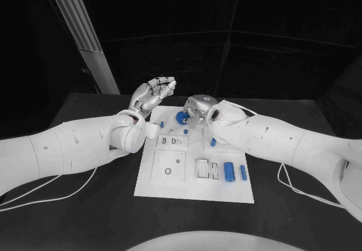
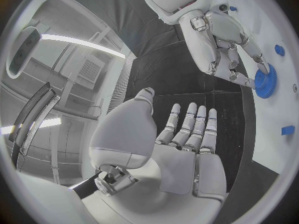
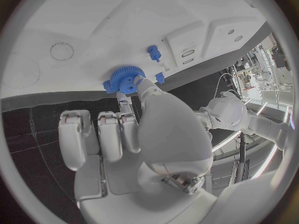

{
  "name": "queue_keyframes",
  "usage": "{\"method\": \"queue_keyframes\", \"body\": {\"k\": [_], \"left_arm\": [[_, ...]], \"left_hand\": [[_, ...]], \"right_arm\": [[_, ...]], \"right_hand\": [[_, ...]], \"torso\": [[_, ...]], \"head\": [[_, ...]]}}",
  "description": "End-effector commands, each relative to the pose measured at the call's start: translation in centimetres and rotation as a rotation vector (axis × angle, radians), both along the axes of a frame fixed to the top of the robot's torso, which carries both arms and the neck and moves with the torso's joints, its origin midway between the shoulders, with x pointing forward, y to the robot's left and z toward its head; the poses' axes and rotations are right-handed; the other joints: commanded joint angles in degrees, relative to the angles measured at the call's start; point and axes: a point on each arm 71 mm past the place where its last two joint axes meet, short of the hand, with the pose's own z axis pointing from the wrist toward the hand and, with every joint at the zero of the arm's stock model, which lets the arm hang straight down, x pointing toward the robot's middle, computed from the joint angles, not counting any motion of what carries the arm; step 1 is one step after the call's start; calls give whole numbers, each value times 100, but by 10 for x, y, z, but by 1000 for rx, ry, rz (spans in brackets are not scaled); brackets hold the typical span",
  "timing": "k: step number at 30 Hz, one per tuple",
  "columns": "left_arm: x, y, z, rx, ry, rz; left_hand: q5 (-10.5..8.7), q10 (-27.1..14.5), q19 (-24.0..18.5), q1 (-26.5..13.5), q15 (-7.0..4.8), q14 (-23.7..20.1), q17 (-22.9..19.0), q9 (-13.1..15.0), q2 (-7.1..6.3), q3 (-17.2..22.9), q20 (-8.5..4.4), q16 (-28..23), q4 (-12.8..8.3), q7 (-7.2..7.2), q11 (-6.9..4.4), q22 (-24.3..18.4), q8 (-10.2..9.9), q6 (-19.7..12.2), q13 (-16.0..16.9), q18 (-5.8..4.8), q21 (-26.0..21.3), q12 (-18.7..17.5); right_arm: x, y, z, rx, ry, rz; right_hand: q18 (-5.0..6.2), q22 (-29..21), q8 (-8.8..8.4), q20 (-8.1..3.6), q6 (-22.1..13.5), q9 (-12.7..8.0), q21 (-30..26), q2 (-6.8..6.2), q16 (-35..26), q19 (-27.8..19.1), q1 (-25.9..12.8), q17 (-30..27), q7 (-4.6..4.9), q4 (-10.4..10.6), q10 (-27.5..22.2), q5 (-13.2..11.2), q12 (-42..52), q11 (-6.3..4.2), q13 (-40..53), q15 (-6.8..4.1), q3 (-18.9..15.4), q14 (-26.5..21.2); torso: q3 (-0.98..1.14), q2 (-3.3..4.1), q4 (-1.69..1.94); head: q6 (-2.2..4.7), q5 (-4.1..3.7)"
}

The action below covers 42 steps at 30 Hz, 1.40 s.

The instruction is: Assemble the parts on the task board

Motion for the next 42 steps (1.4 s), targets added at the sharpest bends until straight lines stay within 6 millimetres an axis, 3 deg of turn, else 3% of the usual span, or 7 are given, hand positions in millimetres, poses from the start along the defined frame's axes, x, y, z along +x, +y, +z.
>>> {"method": "queue_keyframes", "body": {"k": [1, 8, 13, 17, 30, 35, 42], "left_arm": [[-6, 1, 20, -83, -269, -11], [-6, 1, 20, -83, -267, -12], [-6, 1, 20, -83, -266, -12], [-5, 1, 20, -83, -266, -13], [-3, 4, 19, -78, -268, -4], [-2, 5, 19, -76, -269, -2], [-1, 7, 19, -72, -270, 5]], "left_hand": [[27, -37, -43, -2, 20, 14, 6, -10, 76, -24, -10, 19, 12, 850, 9, -7, 32, -10, 8, 114, 16, 32], [27, -37, -43, -2, 20, 14, 6, -10, 76, -24, -10, 19, 12, 850, 9, -7, 32, -10, 8, 114, 16, 32], [27, -37, -43, -2, 20, 14, 6, -10, 76, -24, -10, 19, 12, 850, 9, -7, 32, -10, 8, 114, 16, 32], [30, -38, -46, -1, 21, 15, 6, -10, 81, -26, -9, 20, 12, 850, 9, -9, 32, -12, 8, 114, 16, 35], [30, -38, -46, -1, 21, 15, 6, -10, 81, -26, -9, 20, 12, 850, 9, -9, 32, -12, 8, 114, 16, 35], [30, -38, -46, -1, 21, 15, 6, -10, 81, -26, -9, 20, 12, 850, 9, -9, 32, -12, 8, 114, 16, 35], [34, -40, -48, 1, 21, 15, 6, -10, 86, -29, -8, 20, 11, 850, 10, -8, 32, -14, 8, 115, 17, 37]], "right_arm": [[-1, 1, -3, -26, 23, 2], [-1, 0, -4, -31, 29, -4], [0, -1, -2, -17, 8, -12], [-1, -3, 2, 14, -36, -5], [-20, -27, 30, 240, -198, 58], [-28, -51, 47, 314, -194, 36], [-35, -106, 57, 365, -110, -43]], "right_hand": [[-43, 1510, -85, -11, -41, -29, 19, -20, 14, 604, -78, 1508, -42, -50, 596, -53, 15, 49, 1508, 0, -16, 595], [-43, 1510, -222, 13, -306, -85, 19, -60, 14, 604, -163, 1508, -15, -71, 596, -190, 15, 76, 1508, 24, -58, 595], [-43, 1510, -232, 3, -983, -108, 19, -73, 14, 604, -245, 1508, -80, -97, 596, -485, 15, 24, 1508, -10, -139, 595], [-43, 1510, -222, -34, -1302, -102, 19, -83, 14, 604, -308, 1508, -124, -93, 596, -647, 15, -19, 1508, -46, -211, 595], [-43, 1510, 43, -26, -633, 15, 19, -52, 14, 604, -420, 1508, -44, 10, 596, -726, 15, 43, 1508, -18, -328, 595], [-43, 1510, 135, -20, -339, 48, 19, 16, 14, 604, -430, 1508, -63, 55, 596, -642, 15, 31, 1508, -18, -325, 595], [-43, 1510, 118, -30, -262, 39, 19, 23, 14, 604, -507, 1508, -74, 123, 596, -577, 15, 18, 1508, -33, -364, 595]], "torso": [[-1, -3, -8], [2, -2, -5], [2, 0, -4], [6, 0, -2], [-4, -22, -32], [-3, -19, -16], [-2, -28, -39]], "head": [[-5, 4], [-3, 0], [4, 5], [7, 16], [-3, 41], [21, 7], [37, -72]]}}
